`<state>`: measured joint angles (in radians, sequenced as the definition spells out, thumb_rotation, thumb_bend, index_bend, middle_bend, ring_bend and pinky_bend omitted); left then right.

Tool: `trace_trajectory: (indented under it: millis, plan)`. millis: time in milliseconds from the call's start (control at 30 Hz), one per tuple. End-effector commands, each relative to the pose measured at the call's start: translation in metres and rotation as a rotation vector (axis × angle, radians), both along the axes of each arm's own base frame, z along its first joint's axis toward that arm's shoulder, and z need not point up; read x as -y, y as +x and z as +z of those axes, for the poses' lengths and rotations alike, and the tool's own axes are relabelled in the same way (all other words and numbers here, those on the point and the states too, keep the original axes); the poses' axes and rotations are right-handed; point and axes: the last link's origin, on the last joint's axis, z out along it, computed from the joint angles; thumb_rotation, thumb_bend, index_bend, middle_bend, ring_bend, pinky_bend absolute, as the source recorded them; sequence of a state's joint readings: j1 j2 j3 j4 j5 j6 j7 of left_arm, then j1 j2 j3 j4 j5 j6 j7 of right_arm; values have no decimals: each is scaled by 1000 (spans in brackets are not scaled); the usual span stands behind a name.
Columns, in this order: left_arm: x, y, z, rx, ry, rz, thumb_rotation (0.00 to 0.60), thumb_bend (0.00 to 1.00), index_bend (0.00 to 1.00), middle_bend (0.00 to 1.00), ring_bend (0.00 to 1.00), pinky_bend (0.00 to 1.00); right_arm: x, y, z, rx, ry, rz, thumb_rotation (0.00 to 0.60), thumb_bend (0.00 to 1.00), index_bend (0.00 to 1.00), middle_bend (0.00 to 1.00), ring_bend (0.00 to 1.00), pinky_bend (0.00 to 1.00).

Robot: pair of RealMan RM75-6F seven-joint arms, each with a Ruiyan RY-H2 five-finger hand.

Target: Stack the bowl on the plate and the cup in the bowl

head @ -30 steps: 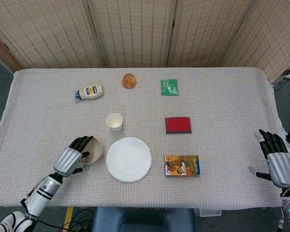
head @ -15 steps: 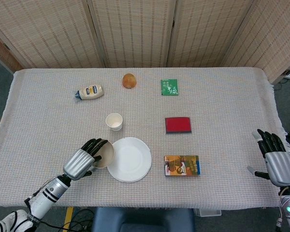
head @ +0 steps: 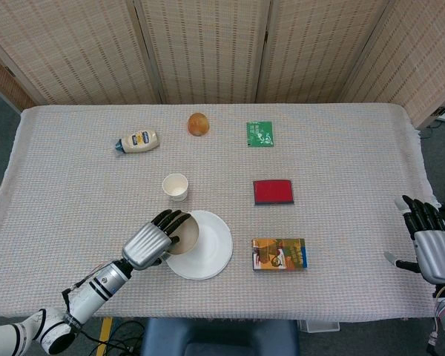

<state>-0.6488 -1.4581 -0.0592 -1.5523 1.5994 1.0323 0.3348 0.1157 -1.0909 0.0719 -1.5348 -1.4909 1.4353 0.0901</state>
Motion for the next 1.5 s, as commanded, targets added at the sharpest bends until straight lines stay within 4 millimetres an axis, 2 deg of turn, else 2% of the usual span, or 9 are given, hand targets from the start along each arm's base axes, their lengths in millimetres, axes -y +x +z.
trace_trajectory:
  millis: [33,200,367,633,833,1067,1500]
  plan:
    - [0,6,-3,1,-7,-7,600,383,709,96,0,146,1,-3,7,10,-26,-13,600,93,0,15,0,0]
    - [2,11,-5,20,-4,-5,600,383,682,98,0,145,-3,-9,27,58,-64,-24,600,98,0,15,0,0]
    - [3,15,-7,48,-1,7,600,383,691,98,0,145,-18,-13,51,138,-134,-8,600,109,0,19,0,0]
    - [7,23,-28,128,-45,29,600,383,690,99,0,146,-40,-26,88,230,-295,4,600,110,0,21,0,0]
    - [6,23,-39,135,-59,24,600,383,686,99,0,146,-42,-28,90,233,-293,7,600,109,0,22,0,0]
    - [1,10,-36,125,-50,39,600,383,685,99,0,146,-44,-26,88,221,-301,9,600,110,0,23,0,0]
    - [14,6,-45,126,-92,48,600,383,683,99,0,146,-48,-26,90,223,-316,6,600,110,0,23,0,0]
